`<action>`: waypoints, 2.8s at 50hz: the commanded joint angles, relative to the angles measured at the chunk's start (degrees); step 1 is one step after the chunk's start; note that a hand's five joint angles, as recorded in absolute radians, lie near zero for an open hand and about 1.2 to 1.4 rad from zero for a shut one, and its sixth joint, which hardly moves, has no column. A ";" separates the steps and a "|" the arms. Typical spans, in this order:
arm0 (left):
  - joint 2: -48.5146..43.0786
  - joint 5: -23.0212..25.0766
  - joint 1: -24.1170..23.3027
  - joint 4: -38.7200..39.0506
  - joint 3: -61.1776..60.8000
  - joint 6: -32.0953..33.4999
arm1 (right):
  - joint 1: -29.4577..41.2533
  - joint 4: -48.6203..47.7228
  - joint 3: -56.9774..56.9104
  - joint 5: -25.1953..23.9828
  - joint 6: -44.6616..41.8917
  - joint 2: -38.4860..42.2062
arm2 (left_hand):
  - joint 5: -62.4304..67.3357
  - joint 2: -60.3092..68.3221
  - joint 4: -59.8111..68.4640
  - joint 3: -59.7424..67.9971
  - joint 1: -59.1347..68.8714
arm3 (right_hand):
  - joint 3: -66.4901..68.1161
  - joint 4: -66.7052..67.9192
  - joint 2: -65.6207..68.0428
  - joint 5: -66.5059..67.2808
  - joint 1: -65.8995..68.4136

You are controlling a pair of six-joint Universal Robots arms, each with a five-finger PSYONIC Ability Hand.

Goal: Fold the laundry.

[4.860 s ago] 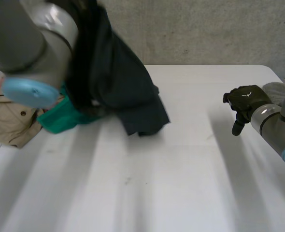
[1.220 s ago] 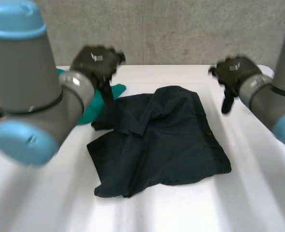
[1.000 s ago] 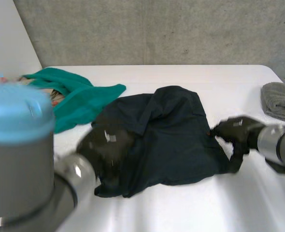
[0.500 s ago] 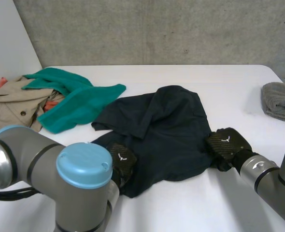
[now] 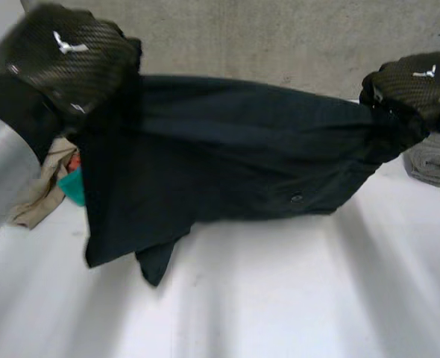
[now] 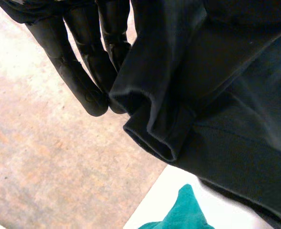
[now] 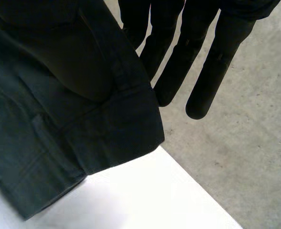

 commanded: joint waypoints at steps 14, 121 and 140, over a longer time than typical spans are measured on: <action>-37.57 3.34 9.45 -8.42 51.60 -8.14 | 9.54 -3.61 -40.25 16.89 -1.49 33.04 | 12.26 11.68 11.60 12.15 16.33 | 12.55 11.73 13.23 12.65 15.46; -59.89 15.30 9.18 2.66 28.68 6.27 | 2.95 -4.26 19.24 8.20 -17.74 17.31 | -6.82 -7.40 -7.48 -6.93 -2.75 | 12.55 11.73 13.23 12.65 15.46; -58.31 -21.45 2.77 -5.33 28.33 9.08 | 5.23 -4.08 19.85 8.29 -17.83 16.34 | 12.26 11.68 11.60 12.15 16.33 | 12.55 11.73 13.23 12.65 15.46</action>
